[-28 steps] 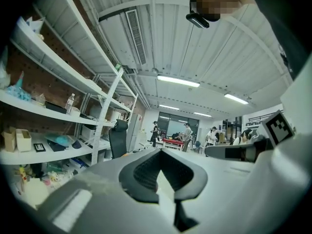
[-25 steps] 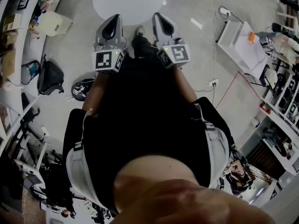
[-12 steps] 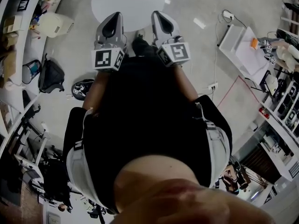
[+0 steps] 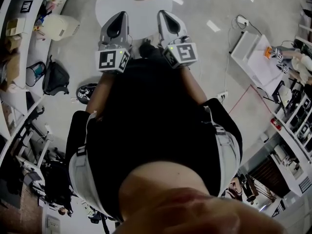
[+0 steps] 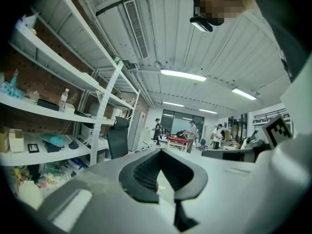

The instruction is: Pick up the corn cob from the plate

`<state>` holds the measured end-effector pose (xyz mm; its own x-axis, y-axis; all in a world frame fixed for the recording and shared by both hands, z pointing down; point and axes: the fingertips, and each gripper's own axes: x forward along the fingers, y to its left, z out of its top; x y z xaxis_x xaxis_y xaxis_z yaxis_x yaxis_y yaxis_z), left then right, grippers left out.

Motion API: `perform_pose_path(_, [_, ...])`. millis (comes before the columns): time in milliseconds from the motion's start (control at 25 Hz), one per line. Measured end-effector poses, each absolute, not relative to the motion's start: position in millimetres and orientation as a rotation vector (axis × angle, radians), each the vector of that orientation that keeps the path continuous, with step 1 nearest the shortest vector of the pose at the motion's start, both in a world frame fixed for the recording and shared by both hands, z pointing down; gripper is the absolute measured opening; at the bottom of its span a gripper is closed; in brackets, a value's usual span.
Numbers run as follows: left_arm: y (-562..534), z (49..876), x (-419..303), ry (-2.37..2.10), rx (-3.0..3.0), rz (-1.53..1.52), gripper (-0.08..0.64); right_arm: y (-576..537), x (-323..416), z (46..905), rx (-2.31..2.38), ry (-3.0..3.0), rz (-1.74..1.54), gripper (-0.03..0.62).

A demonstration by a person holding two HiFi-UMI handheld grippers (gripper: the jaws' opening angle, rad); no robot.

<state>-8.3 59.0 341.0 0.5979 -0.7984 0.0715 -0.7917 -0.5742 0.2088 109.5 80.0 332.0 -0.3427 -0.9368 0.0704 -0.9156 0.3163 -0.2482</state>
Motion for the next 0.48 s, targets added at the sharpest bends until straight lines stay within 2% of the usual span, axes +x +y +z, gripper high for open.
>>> perform_pose_path(480, [14, 342, 36, -1.344, 2.583, -0.024, 0.006, 36, 140, 348, -1.687, 2.565, -0.43, 0.008])
